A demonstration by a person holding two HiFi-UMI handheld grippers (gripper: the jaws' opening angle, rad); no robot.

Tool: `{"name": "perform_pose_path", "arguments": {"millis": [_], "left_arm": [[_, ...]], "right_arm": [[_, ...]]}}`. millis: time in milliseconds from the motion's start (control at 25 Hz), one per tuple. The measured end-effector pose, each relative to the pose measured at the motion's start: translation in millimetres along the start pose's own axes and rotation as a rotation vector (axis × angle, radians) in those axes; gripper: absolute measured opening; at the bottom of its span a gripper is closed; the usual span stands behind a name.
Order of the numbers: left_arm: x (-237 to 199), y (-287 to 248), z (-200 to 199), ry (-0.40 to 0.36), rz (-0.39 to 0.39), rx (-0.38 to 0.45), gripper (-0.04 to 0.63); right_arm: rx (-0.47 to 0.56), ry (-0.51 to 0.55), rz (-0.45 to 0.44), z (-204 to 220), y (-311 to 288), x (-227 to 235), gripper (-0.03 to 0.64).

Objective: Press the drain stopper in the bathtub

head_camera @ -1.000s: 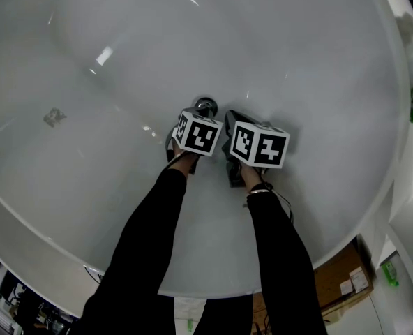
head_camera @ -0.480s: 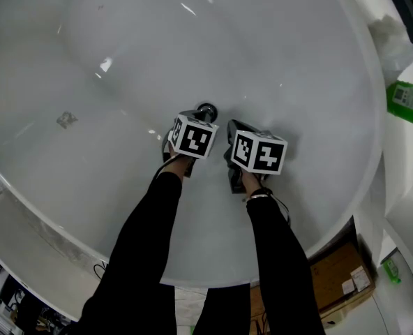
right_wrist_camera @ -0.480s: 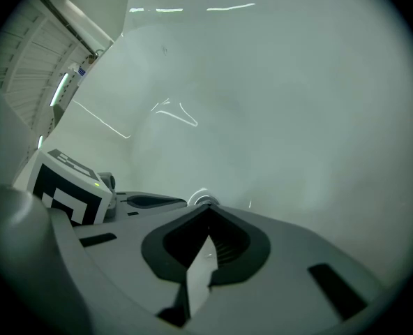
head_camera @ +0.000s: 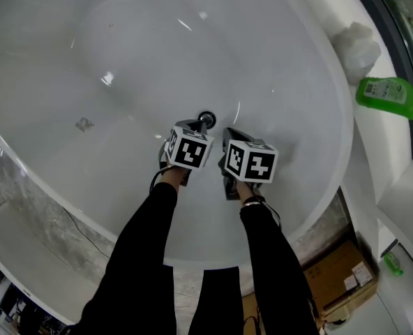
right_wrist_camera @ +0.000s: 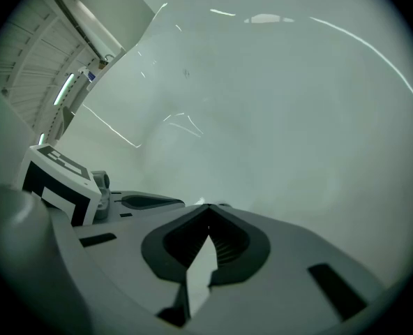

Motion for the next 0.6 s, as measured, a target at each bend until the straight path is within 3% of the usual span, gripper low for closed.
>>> {"name": "perform_pose_path", "arguments": {"millis": [600], "left_arm": [[20,91,-25,-0.032,0.042,0.093,0.0]], "right_arm": [[0.121,0.032,0.017,-6,74,-43,-0.006]]}}
Point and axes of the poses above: the fingertips, and each gripper's own axes: y backward along the fingers, x to its right, z out of its underside, the point moved 8 cm from there along y, backward along the fingers, and after that the axes turned 2 degrees about x, right-handed, at the moved point
